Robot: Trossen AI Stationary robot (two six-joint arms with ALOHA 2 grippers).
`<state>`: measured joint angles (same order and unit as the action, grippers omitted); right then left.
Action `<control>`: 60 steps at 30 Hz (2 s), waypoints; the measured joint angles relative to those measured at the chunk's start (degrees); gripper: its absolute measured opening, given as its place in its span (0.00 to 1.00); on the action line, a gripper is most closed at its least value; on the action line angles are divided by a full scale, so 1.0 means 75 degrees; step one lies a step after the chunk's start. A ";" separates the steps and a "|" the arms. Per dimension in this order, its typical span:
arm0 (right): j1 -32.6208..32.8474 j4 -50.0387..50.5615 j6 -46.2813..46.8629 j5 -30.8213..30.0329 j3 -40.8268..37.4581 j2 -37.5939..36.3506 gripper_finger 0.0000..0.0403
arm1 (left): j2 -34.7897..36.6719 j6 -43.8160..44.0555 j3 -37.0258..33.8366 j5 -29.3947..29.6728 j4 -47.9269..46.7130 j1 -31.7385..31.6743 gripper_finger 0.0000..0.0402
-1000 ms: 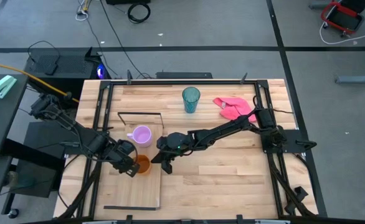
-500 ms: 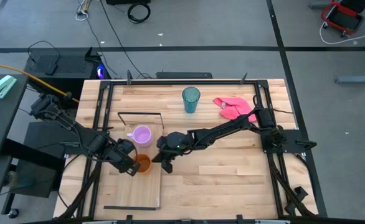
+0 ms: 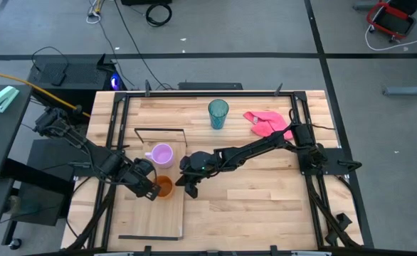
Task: Stack small to large cups/mugs on shelf
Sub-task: Adjust the cups on the shelf
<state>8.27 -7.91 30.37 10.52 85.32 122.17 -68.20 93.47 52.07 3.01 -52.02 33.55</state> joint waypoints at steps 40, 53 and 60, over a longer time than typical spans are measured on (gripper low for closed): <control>-0.0235 -0.0062 0.0099 -0.0253 0.0006 0.0000 0.00 | 0.2122 -0.1296 0.0020 0.3023 -0.0039 -0.0331 0.05; -0.0396 0.1354 0.0776 -0.0258 0.0012 -0.0670 0.01 | 0.2116 -0.4919 0.0020 0.3346 0.1622 -0.1993 0.04; -0.0502 0.2270 0.1252 -0.0399 0.0014 -0.1517 0.01 | 0.2113 -0.5892 0.0020 0.3247 0.1669 -0.2557 0.05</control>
<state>4.51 9.11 39.76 7.53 85.43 110.80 -52.36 49.28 52.23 27.36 -39.50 14.37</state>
